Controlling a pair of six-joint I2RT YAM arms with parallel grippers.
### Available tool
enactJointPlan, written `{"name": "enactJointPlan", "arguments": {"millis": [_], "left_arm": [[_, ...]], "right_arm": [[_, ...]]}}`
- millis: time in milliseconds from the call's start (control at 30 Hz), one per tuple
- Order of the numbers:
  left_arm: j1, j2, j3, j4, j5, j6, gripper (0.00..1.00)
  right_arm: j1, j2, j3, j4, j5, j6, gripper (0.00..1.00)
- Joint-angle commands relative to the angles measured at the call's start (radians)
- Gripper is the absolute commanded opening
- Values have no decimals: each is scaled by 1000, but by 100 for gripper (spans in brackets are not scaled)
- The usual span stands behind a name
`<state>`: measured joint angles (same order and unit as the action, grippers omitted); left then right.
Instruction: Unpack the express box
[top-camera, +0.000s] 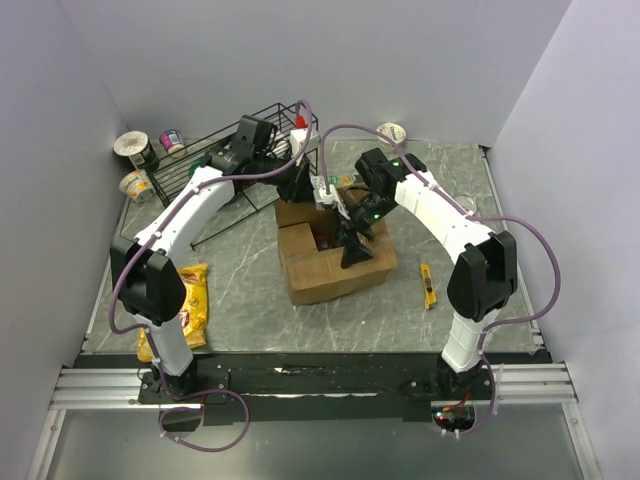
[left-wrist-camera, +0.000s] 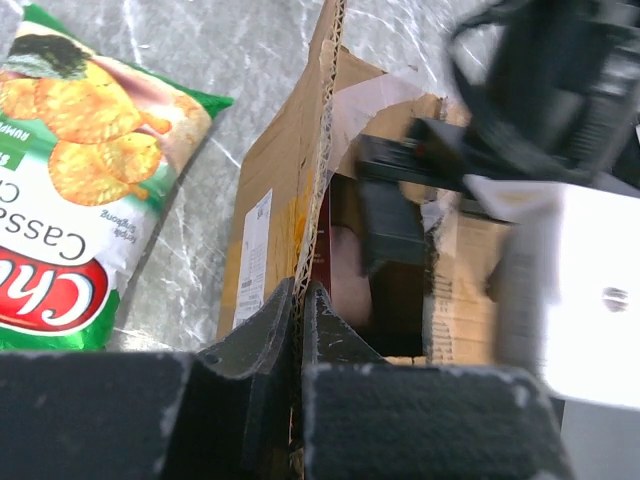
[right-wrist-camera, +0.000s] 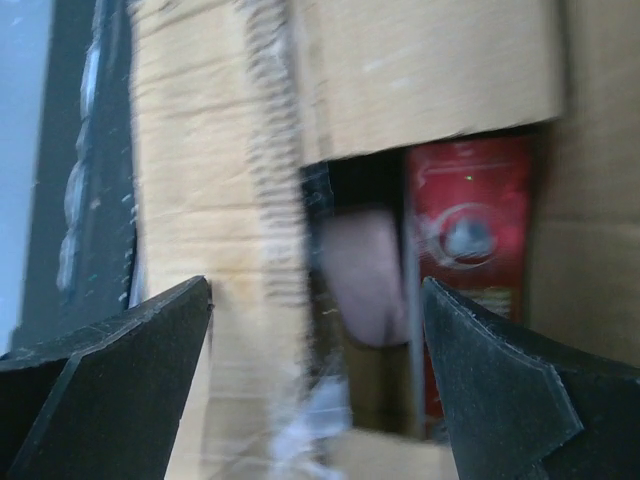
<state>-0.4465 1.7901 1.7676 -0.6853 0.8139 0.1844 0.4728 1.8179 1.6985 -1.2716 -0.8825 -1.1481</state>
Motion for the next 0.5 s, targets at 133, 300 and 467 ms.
{"name": "enactJointPlan", "arguments": {"millis": [133, 300, 467], "left_arm": [[48, 34, 76, 133, 11, -83, 1], [52, 58, 90, 133, 21, -88, 1], [57, 69, 61, 144, 21, -105, 1]], "right_arm": [[4, -107, -56, -299, 7, -12, 85], [9, -201, -77, -198, 48, 39, 72], [35, -458, -273, 164, 180, 155, 65]]}}
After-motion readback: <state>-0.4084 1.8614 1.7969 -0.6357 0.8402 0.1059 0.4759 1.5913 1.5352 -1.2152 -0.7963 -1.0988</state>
